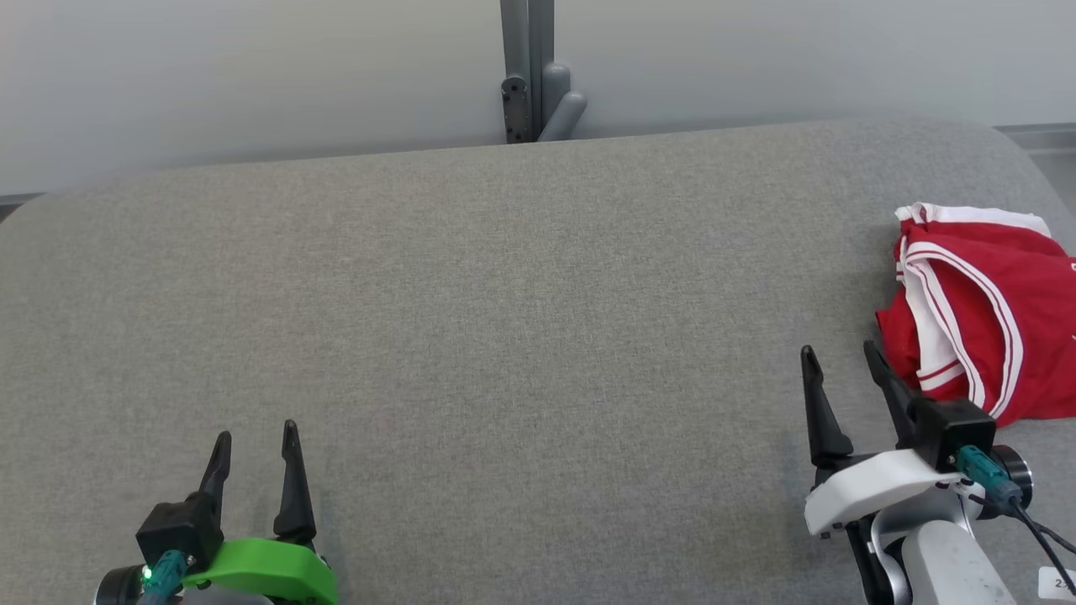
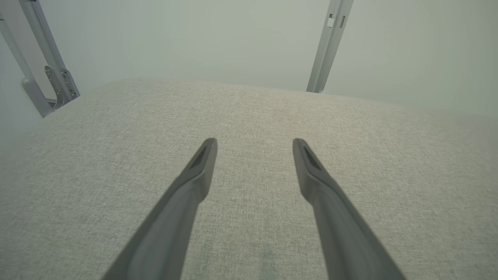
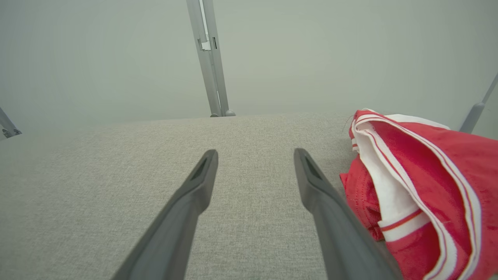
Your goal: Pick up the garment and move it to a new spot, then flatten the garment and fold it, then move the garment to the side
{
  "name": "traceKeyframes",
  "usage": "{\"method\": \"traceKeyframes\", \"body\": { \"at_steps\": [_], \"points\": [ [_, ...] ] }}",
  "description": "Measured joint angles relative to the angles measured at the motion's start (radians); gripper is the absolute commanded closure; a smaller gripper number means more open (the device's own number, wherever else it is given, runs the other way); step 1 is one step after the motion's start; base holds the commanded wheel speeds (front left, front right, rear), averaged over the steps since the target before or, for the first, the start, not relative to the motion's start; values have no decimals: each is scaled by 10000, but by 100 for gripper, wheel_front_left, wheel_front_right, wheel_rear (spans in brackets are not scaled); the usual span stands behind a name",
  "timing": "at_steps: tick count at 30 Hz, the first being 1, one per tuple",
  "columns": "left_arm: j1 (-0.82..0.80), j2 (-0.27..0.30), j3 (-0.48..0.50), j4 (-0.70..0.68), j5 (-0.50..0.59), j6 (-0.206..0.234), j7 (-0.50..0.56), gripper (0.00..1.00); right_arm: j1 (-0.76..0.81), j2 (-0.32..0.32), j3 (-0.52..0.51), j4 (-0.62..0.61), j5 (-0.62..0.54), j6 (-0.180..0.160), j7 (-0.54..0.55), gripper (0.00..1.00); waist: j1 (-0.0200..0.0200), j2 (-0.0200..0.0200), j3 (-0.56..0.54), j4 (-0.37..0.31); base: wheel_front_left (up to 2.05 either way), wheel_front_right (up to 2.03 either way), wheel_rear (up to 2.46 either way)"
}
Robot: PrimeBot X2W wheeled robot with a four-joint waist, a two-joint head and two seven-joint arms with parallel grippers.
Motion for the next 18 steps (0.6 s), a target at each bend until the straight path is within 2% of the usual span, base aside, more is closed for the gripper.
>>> {"method": "traceKeyframes", "body": {
  "at_steps": [11,18],
  "points": [
    [412,0,21,-33,-186,119,0,0,546,4,107,-90,-251,0,0,0,0,0,-728,325,0,0,0],
    [454,0,50,-40,-282,-42,0,0,825,0,155,-36,-337,0,0,0,0,0,-770,269,0,0,0]
  ]
}}
